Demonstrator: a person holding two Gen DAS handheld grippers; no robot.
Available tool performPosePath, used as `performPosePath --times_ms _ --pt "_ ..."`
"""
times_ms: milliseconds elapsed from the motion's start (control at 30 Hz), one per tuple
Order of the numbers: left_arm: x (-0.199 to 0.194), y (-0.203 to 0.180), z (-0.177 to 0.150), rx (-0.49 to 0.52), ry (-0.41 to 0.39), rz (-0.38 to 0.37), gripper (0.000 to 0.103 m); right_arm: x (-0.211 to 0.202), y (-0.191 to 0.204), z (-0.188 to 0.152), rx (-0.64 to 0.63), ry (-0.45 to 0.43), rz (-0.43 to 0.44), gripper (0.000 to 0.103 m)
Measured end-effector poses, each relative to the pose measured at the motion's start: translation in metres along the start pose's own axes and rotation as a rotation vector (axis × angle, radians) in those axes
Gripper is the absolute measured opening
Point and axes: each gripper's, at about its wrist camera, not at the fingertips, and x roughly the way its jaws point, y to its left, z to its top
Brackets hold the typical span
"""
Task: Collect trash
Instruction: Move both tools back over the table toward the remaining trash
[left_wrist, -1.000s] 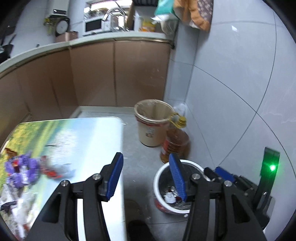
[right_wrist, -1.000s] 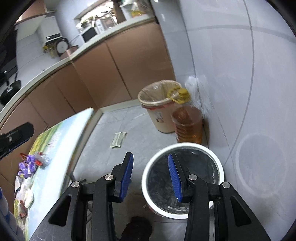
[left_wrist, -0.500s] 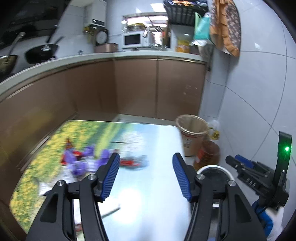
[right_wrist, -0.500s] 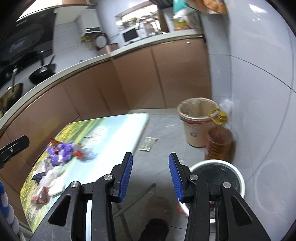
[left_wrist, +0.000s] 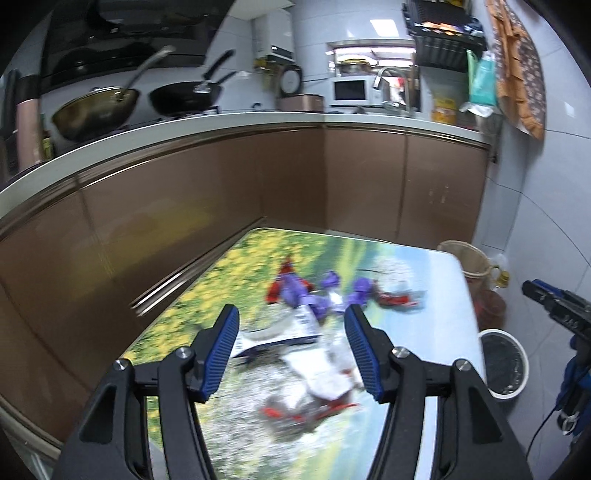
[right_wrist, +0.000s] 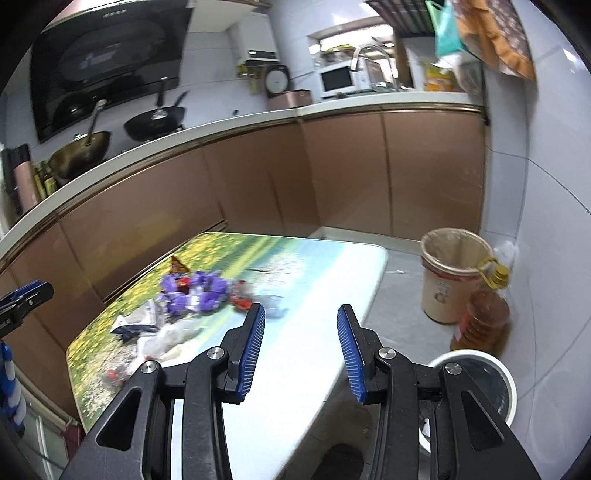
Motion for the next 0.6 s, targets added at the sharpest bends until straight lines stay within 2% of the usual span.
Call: performPosePath --times_ms 300,600 --pt "-0.003 0.043 -0.017 -0.004 0.021 0.047 0.057 -0.008 0.040 -0.004 -0.047 0.020 0.092 0.041" --pt "0.026 0.050 -0.032 0.090 0.086 -0.011 0.057 0.005 0.067 -0.020 -0.074 0.089 0.113 0.041"
